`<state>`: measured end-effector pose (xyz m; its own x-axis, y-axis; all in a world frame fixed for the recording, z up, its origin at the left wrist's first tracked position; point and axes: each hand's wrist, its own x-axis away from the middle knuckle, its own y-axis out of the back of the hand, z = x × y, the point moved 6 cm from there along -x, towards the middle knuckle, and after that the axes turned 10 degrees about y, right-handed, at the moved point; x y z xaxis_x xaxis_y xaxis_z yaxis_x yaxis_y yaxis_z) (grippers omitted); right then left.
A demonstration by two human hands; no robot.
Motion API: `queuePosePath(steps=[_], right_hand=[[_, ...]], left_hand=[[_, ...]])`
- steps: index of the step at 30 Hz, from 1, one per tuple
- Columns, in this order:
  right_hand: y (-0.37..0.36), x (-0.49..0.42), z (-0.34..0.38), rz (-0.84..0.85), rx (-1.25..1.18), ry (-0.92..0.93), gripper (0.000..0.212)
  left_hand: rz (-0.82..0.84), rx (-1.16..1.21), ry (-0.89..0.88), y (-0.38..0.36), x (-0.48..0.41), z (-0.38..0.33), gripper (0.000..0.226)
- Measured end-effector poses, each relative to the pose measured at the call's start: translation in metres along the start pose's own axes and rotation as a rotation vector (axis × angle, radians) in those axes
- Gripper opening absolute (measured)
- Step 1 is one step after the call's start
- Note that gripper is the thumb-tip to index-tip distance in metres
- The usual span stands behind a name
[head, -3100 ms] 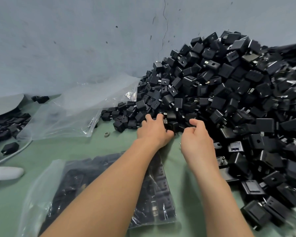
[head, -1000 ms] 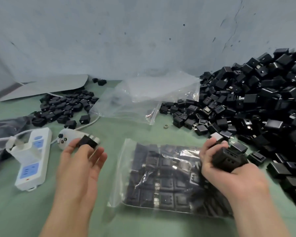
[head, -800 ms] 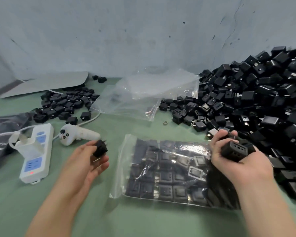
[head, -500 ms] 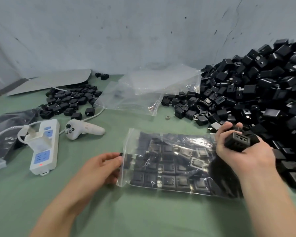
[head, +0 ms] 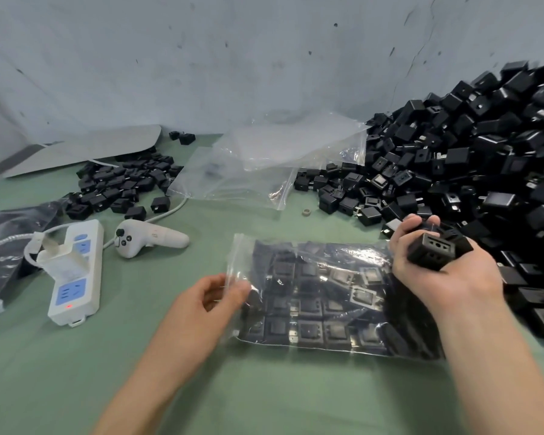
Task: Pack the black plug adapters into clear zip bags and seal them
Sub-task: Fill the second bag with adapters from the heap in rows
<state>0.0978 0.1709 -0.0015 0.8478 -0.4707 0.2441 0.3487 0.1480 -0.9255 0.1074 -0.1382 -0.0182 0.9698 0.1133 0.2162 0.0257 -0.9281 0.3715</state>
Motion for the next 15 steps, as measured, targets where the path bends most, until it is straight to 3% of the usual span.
queuePosePath(steps=[2, 3, 7, 10, 15], right_hand=[[-0.002, -0.005, -0.007, -0.088, -0.218, -0.18, 0.016], [0.0, -0.004, -0.007, -0.134, -0.207, -0.199, 0.018], [0.004, 0.0, -0.008, -0.131, -0.14, -0.196, 0.022], [0.0, 0.006, -0.006, -0.138, -0.153, -0.198, 0.023], [-0.001, 0.007, -0.004, -0.13, -0.143, -0.19, 0.023]], left_hand=[[-0.026, -0.053, -0.025, -0.006, 0.001, 0.0, 0.007], [-0.04, -0.051, -0.03, -0.007, 0.001, 0.0, 0.004], [-0.047, 0.103, 0.001, -0.007, -0.003, 0.0, 0.016], [0.054, 0.206, 0.048, -0.016, -0.003, -0.003, 0.014], [0.014, 0.17, 0.028, -0.012, -0.002, -0.005, 0.012]])
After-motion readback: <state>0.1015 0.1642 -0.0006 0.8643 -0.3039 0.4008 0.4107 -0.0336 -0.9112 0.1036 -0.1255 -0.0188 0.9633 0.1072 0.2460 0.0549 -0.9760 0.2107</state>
